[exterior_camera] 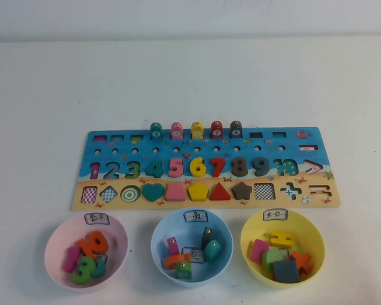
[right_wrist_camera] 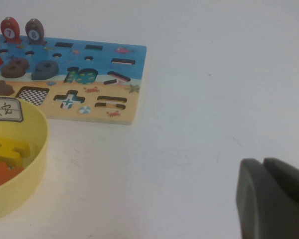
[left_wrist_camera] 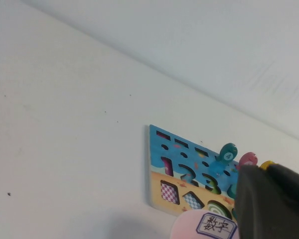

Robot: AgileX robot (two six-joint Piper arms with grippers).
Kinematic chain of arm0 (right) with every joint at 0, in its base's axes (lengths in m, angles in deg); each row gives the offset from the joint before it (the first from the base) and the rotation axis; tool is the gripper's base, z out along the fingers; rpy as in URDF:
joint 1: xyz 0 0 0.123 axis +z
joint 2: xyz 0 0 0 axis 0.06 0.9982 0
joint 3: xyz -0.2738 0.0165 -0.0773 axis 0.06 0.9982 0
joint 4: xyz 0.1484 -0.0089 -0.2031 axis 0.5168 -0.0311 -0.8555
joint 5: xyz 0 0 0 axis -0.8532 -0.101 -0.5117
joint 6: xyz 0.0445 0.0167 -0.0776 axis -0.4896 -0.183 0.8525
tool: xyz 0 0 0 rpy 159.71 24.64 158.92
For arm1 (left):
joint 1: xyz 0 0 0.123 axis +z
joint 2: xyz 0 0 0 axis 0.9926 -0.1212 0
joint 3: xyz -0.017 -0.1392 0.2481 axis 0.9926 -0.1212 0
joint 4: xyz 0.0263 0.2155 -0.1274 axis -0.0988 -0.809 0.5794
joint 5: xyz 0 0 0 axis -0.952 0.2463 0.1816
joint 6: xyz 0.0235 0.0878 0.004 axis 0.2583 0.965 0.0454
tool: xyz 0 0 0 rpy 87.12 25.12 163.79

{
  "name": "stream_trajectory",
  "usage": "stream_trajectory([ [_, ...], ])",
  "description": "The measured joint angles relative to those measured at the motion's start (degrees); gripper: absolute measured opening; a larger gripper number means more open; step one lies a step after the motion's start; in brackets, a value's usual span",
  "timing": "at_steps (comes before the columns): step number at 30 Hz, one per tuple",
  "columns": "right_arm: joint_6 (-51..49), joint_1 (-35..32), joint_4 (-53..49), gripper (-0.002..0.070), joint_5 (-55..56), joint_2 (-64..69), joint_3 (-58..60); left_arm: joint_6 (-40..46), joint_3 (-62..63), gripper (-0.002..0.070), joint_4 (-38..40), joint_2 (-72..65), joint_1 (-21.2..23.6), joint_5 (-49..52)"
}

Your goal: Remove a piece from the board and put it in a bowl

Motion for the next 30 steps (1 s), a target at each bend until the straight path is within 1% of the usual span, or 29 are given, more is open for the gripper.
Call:
stream_trajectory([
  [6,0.00,0.00,0.00,-0.0018,0.00,0.00,0.00,3.81,0.00,-0.0005,-1.80,0.00,0.00,0.00],
  [11,0.00,0.00,0.00,-0.0018,0.00,0.00,0.00,4.20,0.00,-0.0005,0.52,0.00,0.00,0.16],
  [16,0.00,0.00,0.00,-0.0018,0.00,0.00,0.00,4.20,3.06,-0.0005,2.45,-1.52,0.00,4.07],
  [20,0.00,0.00,0.00,-0.0018,0.00,0.00,0.00,5.15,9.05,-0.0005,2.79,-8.28,0.00,9.14],
  [30,0.00,0.00,0.00,-0.0018,0.00,0.00,0.00,17.79,29.59,-0.0004,2.79,-34.76,0.00,24.94],
])
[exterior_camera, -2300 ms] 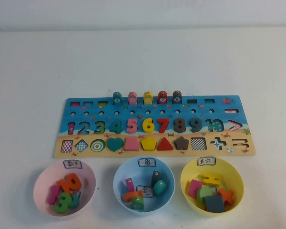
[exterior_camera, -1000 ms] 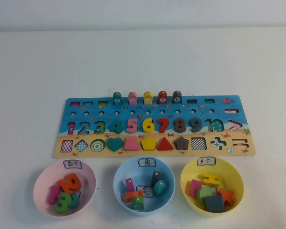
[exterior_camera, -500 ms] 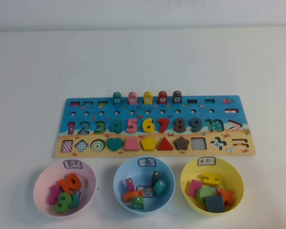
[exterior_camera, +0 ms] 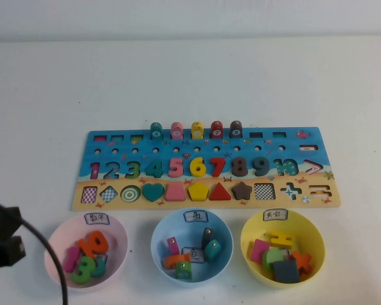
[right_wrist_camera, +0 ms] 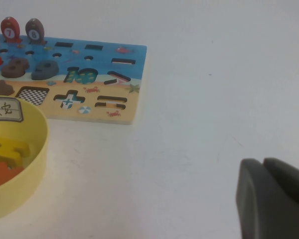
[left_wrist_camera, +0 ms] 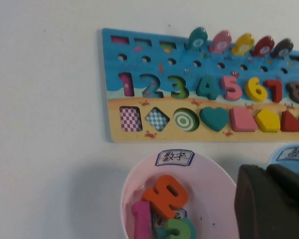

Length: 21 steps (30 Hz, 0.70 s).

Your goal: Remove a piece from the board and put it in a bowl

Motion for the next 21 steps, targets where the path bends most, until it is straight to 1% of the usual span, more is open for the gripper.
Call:
stream_trajectory([
  [3,0.00,0.00,0.00,-0.0018,0.00,0.00,0.00,3.70,5.52,-0.0005,0.00,-7.79,0.00,3.57],
  [9,0.00,0.00,0.00,-0.0018,0.00,0.00,0.00,6.56,15.10,-0.0004,-0.11,-22.87,0.00,7.29],
  [17,0.00,0.00,0.00,-0.0018,0.00,0.00,0.00,7.71,29.04,-0.0005,-0.24,-40.56,-0.12,11.15],
  [21,0.00,0.00,0.00,-0.0018,0.00,0.00,0.00,7.00,37.19,-0.0005,-0.89,-48.91,-3.01,12.14],
])
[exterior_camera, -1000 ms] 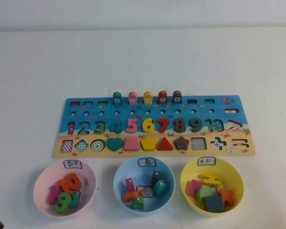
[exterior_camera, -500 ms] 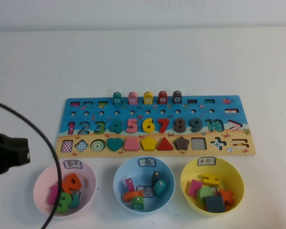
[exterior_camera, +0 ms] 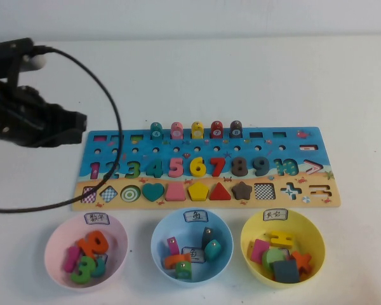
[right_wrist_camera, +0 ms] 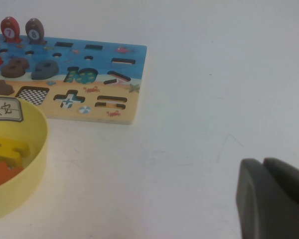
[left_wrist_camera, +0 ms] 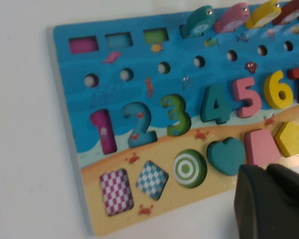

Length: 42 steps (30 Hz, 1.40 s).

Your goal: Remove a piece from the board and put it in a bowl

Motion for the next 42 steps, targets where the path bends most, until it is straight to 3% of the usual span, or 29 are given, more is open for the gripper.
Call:
stream_trajectory([
  [9,0.00,0.00,0.00,-0.0018,0.00,0.00,0.00,-10.41,20.96,-0.0004,-10.67,-18.24,-11.06,6.36],
  [21,0.00,0.00,0.00,-0.0018,0.00,0.00,0.00,-19.23,47.32,-0.0003,-18.48,-37.15,-17.10,19.97],
  [24,0.00,0.00,0.00,-0.0018,0.00,0.00,0.00,-19.64,51.64,0.0050,-20.68,-40.06,-17.15,21.81],
  [29,0.00,0.00,0.00,-0.0018,0.00,0.00,0.00,-21.29,56.04,0.0279,-23.30,-43.33,-17.15,22.34],
  [31,0.00,0.00,0.00,-0.0018,0.00,0.00,0.00,-22.61,56.28,0.0326,-24.57,-44.14,-17.15,21.77],
  [42,0.00,0.00,0.02,-0.0018,0.00,0.00,0.00,-28.59,56.31,0.0358,-28.87,-47.83,-17.15,17.62],
])
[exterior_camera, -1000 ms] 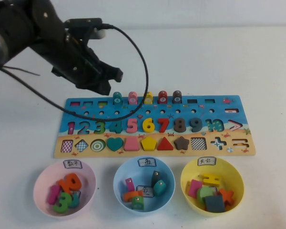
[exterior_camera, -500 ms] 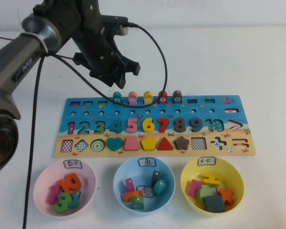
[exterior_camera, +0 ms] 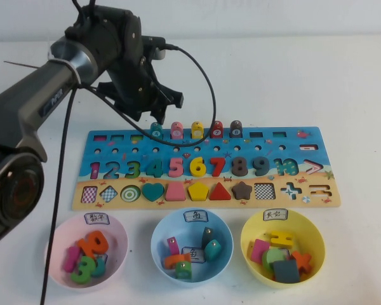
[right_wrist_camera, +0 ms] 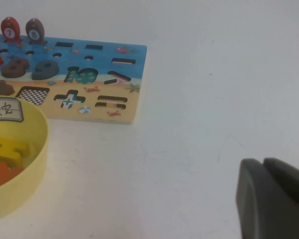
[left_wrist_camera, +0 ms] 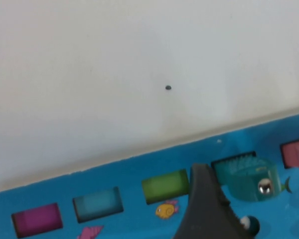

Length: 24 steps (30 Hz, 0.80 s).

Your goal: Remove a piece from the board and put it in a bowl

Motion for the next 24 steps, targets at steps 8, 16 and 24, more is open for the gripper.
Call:
stream_trajectory([
  [8,0.00,0.00,0.10,-0.0018,0.00,0.00,0.00,-1.15,0.10,0.0358,0.00,-2.02,0.00,-2.60],
  [16,0.00,0.00,0.10,-0.0018,0.00,0.00,0.00,-1.82,0.10,0.0358,0.00,-3.96,0.00,-3.24],
  [24,0.00,0.00,0.10,-0.0018,0.00,0.00,0.00,-2.42,0.10,0.0358,0.00,-4.32,0.00,-4.02],
])
